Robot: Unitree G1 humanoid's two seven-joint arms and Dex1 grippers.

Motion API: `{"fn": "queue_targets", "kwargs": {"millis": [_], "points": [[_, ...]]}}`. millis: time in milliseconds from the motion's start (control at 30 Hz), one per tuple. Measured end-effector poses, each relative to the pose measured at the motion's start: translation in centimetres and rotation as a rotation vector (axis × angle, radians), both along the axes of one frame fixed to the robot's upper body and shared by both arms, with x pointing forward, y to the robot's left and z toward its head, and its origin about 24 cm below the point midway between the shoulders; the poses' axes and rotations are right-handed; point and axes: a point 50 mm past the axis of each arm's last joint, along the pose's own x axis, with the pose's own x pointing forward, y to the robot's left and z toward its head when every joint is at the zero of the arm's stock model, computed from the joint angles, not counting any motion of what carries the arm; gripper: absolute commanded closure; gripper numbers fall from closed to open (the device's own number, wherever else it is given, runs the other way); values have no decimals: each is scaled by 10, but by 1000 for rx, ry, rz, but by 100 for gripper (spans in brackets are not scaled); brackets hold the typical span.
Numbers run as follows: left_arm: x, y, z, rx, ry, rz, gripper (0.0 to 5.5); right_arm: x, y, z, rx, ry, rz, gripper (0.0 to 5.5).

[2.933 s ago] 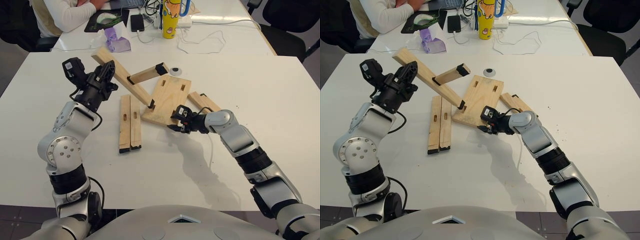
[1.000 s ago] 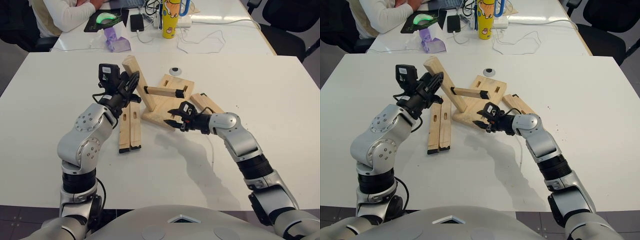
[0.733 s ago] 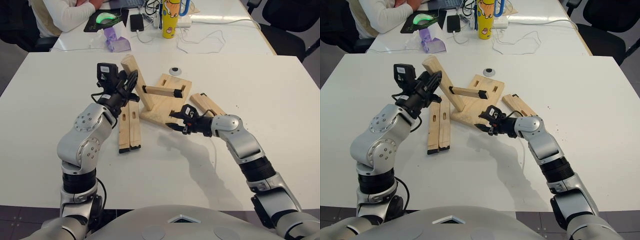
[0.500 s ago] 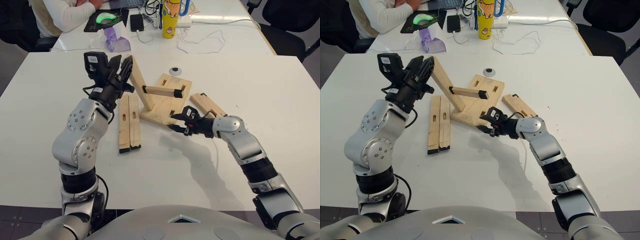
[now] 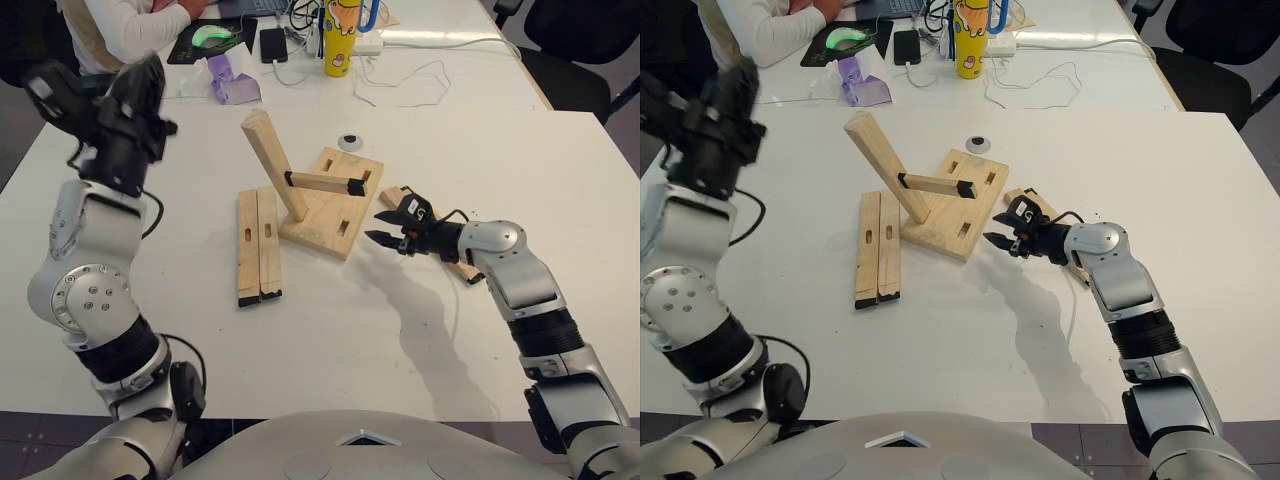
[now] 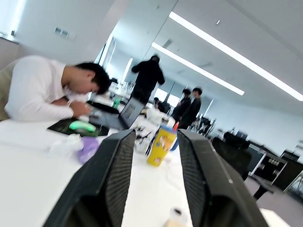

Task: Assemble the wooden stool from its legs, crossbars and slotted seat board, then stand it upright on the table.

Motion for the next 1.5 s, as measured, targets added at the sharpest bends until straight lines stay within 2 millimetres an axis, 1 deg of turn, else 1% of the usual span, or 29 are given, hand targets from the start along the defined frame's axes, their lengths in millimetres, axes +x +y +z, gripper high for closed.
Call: {"fn": "queue_targets", "kwargs": {"millis": [33,67,100,133,167,233,367,467,667,833,1167,1333,1500], "points": [[-4,-3,-18,33,104,-41,385,1,0,0,-2,-3,-6,352],[-12,-9,-41,78,224,-127,385,1,-1,0,-6,-6,-11,352],[-20,-14,-56,107,303,-191,385,1,-1,0,-9,-8,-14,352],[-27,-17,-64,146,342,-239,385,1,-1,0,-10,-9,-15,352],[-31,-19,-67,189,363,-276,385,1,-1,0,-11,-9,-16,352],[-46,-24,-77,343,420,-389,385,1,-1,0,-16,-10,-18,352],[-69,-33,-83,472,443,-569,385,1,-1,0,-19,-13,-18,352],[-78,-32,-92,573,477,-640,385,1,-1,0,-19,-14,-17,352],[-90,-27,-105,757,509,-721,385,1,0,0,-20,-13,-15,352],[-88,-19,-108,872,502,-711,385,0,0,0,-21,-11,-11,352],[-82,-19,-115,943,476,-718,385,0,2,-2,-23,-6,-1,352],[-73,-12,-117,1027,468,-657,385,-1,3,-2,-24,-3,5,352],[-62,-5,-119,1055,461,-566,385,-1,5,-4,-25,1,13,352]]}}
